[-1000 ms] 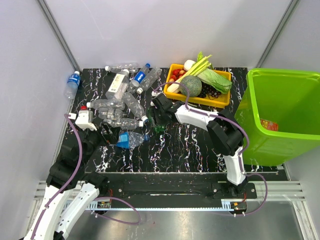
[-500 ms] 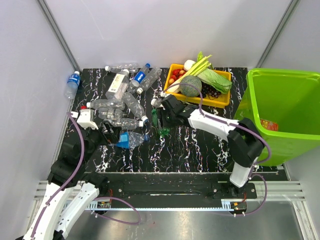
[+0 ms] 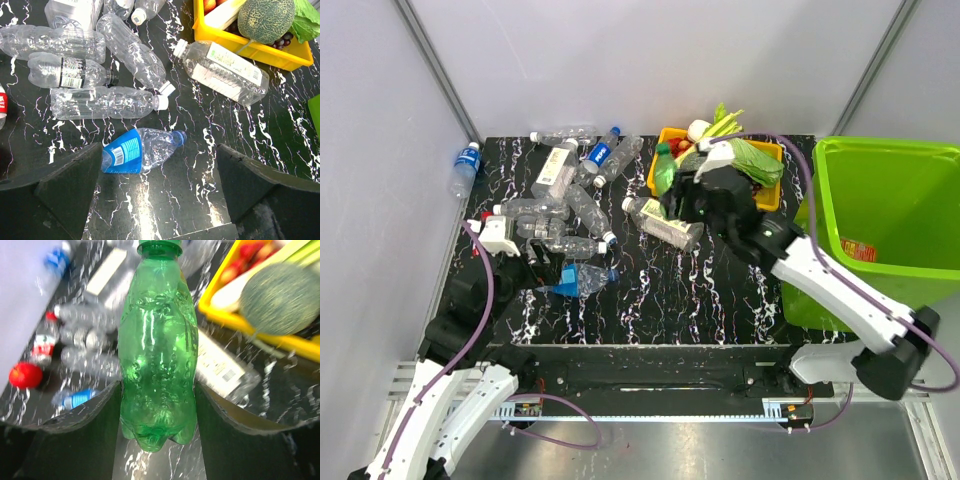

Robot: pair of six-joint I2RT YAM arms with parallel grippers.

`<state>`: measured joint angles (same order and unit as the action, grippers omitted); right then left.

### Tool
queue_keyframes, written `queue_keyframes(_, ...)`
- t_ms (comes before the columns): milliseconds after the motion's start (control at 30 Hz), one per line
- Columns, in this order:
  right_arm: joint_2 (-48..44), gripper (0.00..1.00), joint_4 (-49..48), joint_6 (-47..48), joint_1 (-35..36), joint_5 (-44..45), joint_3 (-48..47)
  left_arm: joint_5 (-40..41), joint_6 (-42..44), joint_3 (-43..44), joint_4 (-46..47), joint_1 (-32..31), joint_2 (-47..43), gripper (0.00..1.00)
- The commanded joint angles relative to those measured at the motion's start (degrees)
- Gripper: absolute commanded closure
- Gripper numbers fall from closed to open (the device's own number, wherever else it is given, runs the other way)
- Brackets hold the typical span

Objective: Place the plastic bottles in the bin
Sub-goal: Pick up the plastic bottle at the center of the board, then place the plastic bottle in the trash bin.

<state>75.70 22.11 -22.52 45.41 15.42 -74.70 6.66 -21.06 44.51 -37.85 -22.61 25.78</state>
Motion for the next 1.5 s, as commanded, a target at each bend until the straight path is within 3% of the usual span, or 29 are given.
queue_keyframes(0, -8.97, 0.59, -2.77, 6.08, 0.38, 15.49, -2.91, -0.50, -0.30, 0.23, 1.28, 0.11, -0.11, 0.01)
queue_keyframes(333, -25.77, 0.60, -14.54, 27.16, 0.38, 43.35, 0.51, -1.12, -0.30, 0.22, 1.55, 0.11, 0.24, 0.01)
queue_keyframes(567, -35.87, 0.57, -18.15, 33.33, 0.38, 53.65, 6.48, -1.12, -0.21, 0.22, 1.55, 0.11, 0.06, 0.01)
queue_keyframes(700, -38.52, 0.54, -19.47, 35.62, 0.38, 55.42, 9.04, -1.56, -0.30, 0.22, 1.72, 0.11, 0.50, 0.01)
queue_keyframes(900, -38.52, 0.23, -19.65, 36.24, 0.38, 58.84, 10.45, -1.47, -0.30, 0.22, 1.72, 0.11, 0.68, 0.01)
queue_keyframes(1000, -38.87, 0.13, -19.56, 35.62, 0.38, 59.03, 10.62, -0.94, -0.39, 0.14, 1.72, 0.11, 0.24, 0.01)
queue_keyframes(1300, -38.09, 0.13, -16.05, 35.45, 0.38, 56.75, 8.34, -1.03, -0.39, 0.22, 1.64, 0.20, 0.94, 0.01)
queue_keyframes(1467, -34.32, 0.14, -11.49, 35.44, 0.47, 47.36, 6.32, -0.85, -0.47, 0.05, 1.64, 0.20, 0.94, 0.01)
